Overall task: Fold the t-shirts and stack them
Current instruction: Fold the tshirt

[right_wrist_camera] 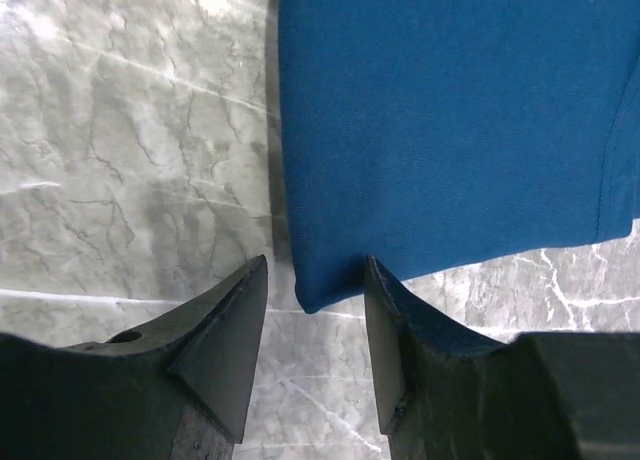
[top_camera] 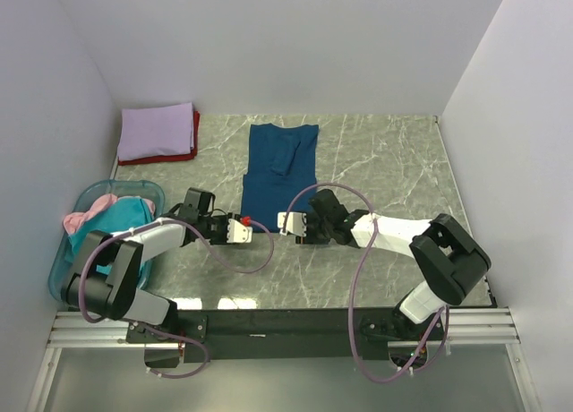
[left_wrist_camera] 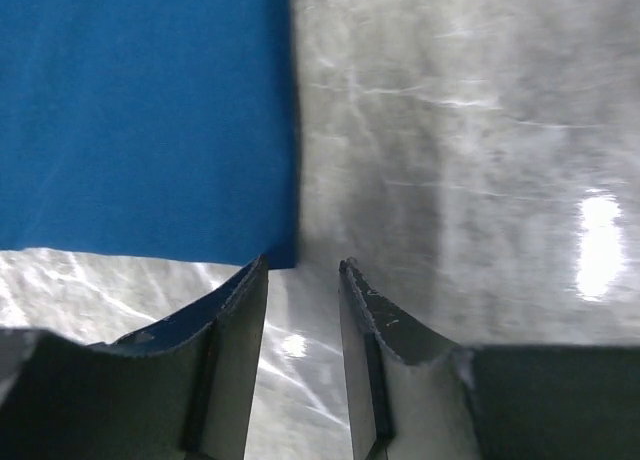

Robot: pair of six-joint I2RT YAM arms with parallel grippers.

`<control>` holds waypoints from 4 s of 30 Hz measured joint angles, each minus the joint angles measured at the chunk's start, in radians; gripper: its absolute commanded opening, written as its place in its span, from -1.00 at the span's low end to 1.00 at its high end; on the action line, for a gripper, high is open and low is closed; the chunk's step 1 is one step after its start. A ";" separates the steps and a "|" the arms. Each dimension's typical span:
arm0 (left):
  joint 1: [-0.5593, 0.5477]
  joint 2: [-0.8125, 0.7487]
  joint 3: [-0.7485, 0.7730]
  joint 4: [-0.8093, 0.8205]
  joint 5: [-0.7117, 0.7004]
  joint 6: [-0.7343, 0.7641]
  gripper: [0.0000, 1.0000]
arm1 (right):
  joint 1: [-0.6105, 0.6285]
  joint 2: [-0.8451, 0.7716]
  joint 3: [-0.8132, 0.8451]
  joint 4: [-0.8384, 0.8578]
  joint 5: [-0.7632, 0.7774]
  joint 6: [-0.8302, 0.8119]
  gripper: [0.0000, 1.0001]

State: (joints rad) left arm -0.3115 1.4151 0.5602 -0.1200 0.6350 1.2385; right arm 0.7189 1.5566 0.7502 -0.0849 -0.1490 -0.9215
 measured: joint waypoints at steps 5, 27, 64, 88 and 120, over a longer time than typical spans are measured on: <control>0.000 0.050 0.041 0.024 -0.023 0.009 -0.19 | 0.001 0.018 -0.008 0.031 0.014 -0.025 -0.12; -0.003 0.087 0.100 -0.058 -0.021 0.076 -0.99 | -0.006 0.037 0.010 0.005 0.021 -0.024 -1.00; -0.155 -0.499 0.290 -1.024 0.245 -0.068 -0.99 | 0.049 -0.657 0.104 -0.785 -0.299 0.193 -1.00; 0.133 0.547 0.968 -0.805 0.295 -0.373 -0.99 | -0.341 0.359 0.771 -0.811 -0.363 0.009 -1.00; 0.126 0.169 0.455 -0.597 0.282 -0.636 0.17 | -0.332 0.174 0.489 -0.827 -0.594 0.378 -0.01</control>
State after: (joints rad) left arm -0.1852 1.5841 1.0157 -0.7174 0.9165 0.6025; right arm 0.3874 1.7309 1.2392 -0.9119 -0.7433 -0.5434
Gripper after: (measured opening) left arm 0.580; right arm 0.497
